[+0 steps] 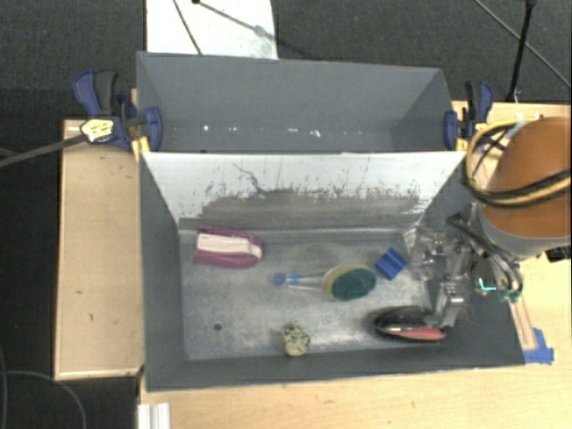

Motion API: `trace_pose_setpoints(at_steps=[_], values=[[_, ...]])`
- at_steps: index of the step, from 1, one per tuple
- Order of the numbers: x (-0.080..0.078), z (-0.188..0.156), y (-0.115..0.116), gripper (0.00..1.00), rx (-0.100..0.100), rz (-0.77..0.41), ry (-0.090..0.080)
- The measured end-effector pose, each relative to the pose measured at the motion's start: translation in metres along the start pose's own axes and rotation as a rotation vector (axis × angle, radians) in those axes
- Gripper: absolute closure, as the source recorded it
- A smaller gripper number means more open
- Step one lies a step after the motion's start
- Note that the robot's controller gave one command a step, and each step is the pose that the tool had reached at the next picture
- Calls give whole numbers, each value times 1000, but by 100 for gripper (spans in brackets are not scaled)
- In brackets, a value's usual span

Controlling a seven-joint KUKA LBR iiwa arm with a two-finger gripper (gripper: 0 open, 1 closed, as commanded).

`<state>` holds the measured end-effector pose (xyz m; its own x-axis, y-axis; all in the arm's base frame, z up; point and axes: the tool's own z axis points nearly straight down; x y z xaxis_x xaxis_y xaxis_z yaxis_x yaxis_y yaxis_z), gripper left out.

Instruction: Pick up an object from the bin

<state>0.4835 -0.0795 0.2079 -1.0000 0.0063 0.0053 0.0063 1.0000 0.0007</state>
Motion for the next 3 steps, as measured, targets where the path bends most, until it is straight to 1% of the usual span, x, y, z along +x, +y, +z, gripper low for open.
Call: trace_pose_setpoints(at_steps=[1,2,3], values=[[-20,118,60,0,-1,129,-6],[-21,114,57,100,0,126,-11],[-21,114,57,0,1,123,-10]])
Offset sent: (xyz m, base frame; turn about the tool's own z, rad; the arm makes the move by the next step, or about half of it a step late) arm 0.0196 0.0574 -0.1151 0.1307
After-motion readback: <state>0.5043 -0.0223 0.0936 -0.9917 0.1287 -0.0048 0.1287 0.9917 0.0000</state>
